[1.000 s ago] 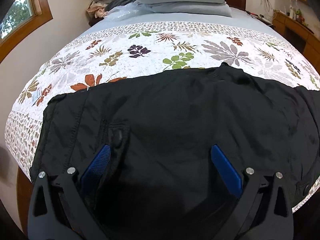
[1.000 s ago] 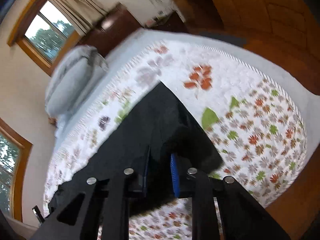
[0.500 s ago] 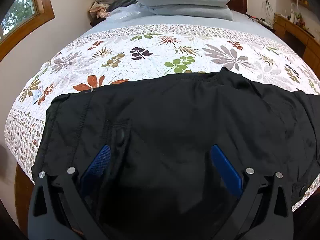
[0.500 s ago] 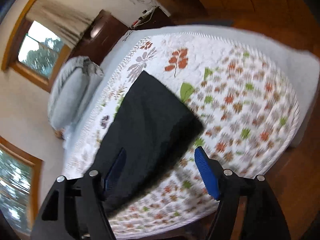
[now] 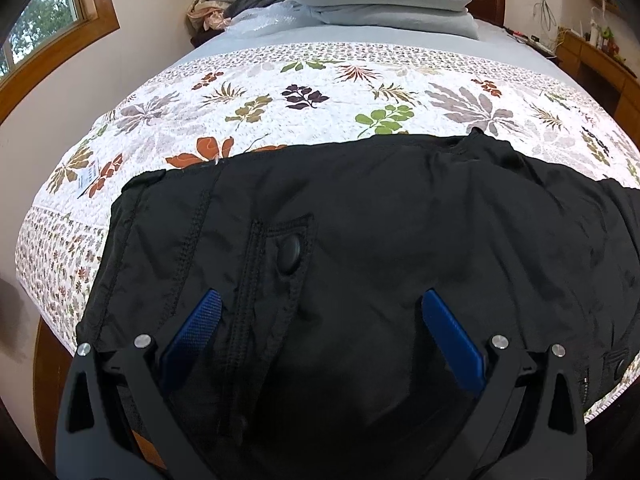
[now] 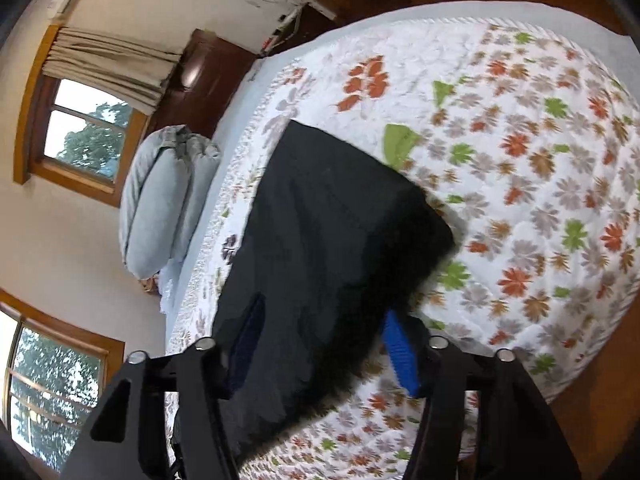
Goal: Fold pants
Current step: 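Carry the hem toward the waistband with the right gripper while the left gripper presses the pants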
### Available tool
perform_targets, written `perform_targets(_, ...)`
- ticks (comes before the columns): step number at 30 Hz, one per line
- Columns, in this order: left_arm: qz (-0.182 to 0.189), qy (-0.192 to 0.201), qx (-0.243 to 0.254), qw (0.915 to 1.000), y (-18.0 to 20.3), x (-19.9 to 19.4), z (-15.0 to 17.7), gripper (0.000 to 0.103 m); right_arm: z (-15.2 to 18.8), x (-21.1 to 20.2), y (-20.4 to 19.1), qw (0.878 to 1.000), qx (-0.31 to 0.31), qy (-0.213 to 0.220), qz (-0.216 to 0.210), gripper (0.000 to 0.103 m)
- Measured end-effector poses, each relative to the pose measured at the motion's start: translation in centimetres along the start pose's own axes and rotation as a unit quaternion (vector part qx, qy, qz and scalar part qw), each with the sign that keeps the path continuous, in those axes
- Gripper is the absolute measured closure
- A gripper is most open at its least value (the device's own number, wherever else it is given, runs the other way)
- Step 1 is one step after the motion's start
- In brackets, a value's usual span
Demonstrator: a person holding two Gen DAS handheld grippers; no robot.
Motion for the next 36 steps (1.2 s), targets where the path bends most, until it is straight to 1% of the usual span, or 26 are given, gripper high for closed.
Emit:
perform_targets(1, 0.000, 0.000, 0.000, 1.0000, 0.0, 0.1, 0.0, 0.002, 0.0, 0.1, -0.2, 1.000, -0.003, -0.001, -0.003, 0.056)
perform_targets(3, 0.001, -0.001, 0.000, 1.0000, 0.0, 0.2, 0.1, 0.002, 0.2, 0.3, 0.4, 1.000, -0.002, -0.007, 0.011, 0.062)
perform_targets(7, 0.003, 0.000, 0.000, 1.0000, 0.1, 0.2, 0.1, 0.002, 0.9, 0.6, 1.9, 0.999, 0.029, -0.013, 0.026, 0.061)
perform_targets(9, 0.004, -0.001, 0.000, 1.0000, 0.1, 0.2, 0.1, 0.002, 1.4, 0.5, 2.3, 0.999, 0.044, -0.011, 0.018, 0.061)
perform_targets(12, 0.007, 0.000, 0.000, 1.0000, 0.3, 0.3, 0.0, 0.002, 1.4, 0.9, 2.2, 0.999, 0.052, -0.010, 0.004, 0.056)
perform_targets(15, 0.006, 0.003, 0.004, 1.0000, 0.5, 0.2, 0.0, 0.002, 0.8, 2.1, 1.1, 0.999, 0.048, -0.012, -0.014, 0.056)
perform_targets(17, 0.008, 0.005, 0.005, 0.9999, 0.6, 0.0, -0.1, 0.002, 0.5, 2.6, 0.3, 0.999, 0.030, -0.012, -0.009, 0.067)
perform_targets(18, 0.008, 0.006, 0.006, 0.9999, 0.6, 0.0, -0.2, 0.002, 0.4, 2.9, -0.4, 1.000, 0.016, -0.014, -0.007, 0.080)
perform_targets(19, 0.007, 0.005, 0.007, 0.9999, 0.6, 0.0, -0.2, 0.002, 0.2, 2.9, -0.9, 1.000, 0.004, -0.014, -0.003, 0.085)
perform_targets(22, 0.004, -0.002, 0.003, 1.0000, 0.2, 0.3, 0.0, 0.002, 0.0, 2.3, -2.9, 0.999, -0.040, -0.009, 0.012, 0.090)
perform_targets(25, 0.012, -0.009, -0.006, 0.9999, -0.1, 0.6, 0.2, 0.002, -0.2, 1.6, -4.9, 0.996, -0.082, 0.000, 0.035, 0.092)
perform_targets(28, 0.010, -0.010, 0.000, 0.9999, 0.0, 0.7, 0.3, 0.002, -0.1, 0.8, -8.2, 0.990, -0.134, 0.013, 0.051, 0.092)
perform_targets(30, 0.011, -0.011, 0.001, 0.9999, -0.1, 0.9, 0.3, 0.002, 0.4, 0.2, -11.2, 0.982, -0.182, 0.022, 0.050, 0.092)
perform_targets(33, 0.014, -0.014, 0.000, 0.9998, -0.1, 1.0, 0.3, 0.002, 1.8, 0.1, -16.5, 0.965, -0.256, 0.027, 0.048, 0.092)
perform_targets(35, 0.017, -0.014, 0.000, 0.9997, -0.1, 1.0, 0.3, 0.002, 3.4, 0.2, -19.8, 0.950, -0.307, 0.024, 0.044, 0.092)
perform_targets(36, 0.019, -0.015, 0.000, 0.9997, -0.1, 1.0, 0.3, 0.002, 4.7, 0.5, -21.9, 0.940, -0.339, 0.021, 0.043, 0.092)
Point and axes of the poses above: each gripper's, at about its wrist camera, not at the fingertips, and x roughly the way its jaws point, y to its right, z to its underside, the point moved 9 cm from there along x, roughly the way its jaws point, and after that the axes turned 2 degrees about -x, right-handed, at the moved point
